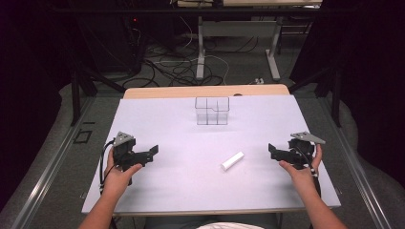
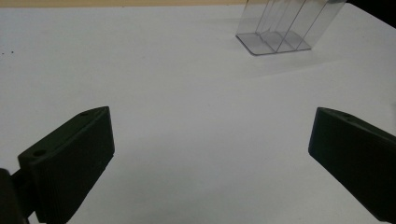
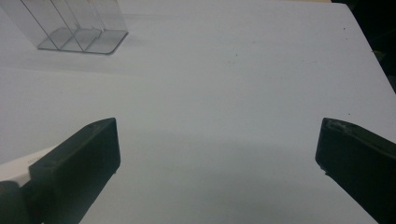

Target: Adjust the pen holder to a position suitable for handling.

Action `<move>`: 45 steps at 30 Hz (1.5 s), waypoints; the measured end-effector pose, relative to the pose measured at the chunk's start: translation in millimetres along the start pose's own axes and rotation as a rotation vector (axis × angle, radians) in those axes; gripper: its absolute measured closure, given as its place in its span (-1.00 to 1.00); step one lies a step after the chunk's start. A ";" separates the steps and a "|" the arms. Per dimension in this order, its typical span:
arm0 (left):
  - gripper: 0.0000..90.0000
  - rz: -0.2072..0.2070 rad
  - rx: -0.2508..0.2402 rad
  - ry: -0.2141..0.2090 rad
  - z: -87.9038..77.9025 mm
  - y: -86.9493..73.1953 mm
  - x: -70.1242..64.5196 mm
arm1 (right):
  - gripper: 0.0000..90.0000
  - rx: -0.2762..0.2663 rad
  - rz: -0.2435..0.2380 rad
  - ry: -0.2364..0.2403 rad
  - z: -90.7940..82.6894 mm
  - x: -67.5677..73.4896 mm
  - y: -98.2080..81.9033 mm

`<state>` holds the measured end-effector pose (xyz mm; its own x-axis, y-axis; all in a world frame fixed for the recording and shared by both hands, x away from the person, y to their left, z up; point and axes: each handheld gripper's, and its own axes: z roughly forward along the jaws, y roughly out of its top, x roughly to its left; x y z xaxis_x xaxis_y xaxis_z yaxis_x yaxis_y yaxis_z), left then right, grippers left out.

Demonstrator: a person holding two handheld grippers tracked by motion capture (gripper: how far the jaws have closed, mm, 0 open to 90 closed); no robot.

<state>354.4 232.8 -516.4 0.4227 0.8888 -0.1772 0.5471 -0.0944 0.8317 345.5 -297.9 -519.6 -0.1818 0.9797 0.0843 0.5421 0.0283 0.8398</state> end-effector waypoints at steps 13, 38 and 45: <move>-0.99 -0.012 0.000 0.023 -1.1 -2.8 0.2 | -0.94 0.003 -0.057 0.020 8.2 9.4 1.1; -0.99 0.057 0.011 0.051 -1.8 -8.4 -4.2 | -0.52 0.098 -0.291 0.174 32.2 70.3 91.0; -0.99 0.063 0.007 0.030 -1.3 -9.7 -4.4 | -0.55 0.129 -0.301 0.173 43.4 80.8 104.3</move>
<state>346.3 230.4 -523.0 0.4344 0.8942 -0.1084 0.5253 -0.1538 0.8369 423.0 -207.2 -448.5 -0.4792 0.8758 -0.0572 0.5399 0.3455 0.7675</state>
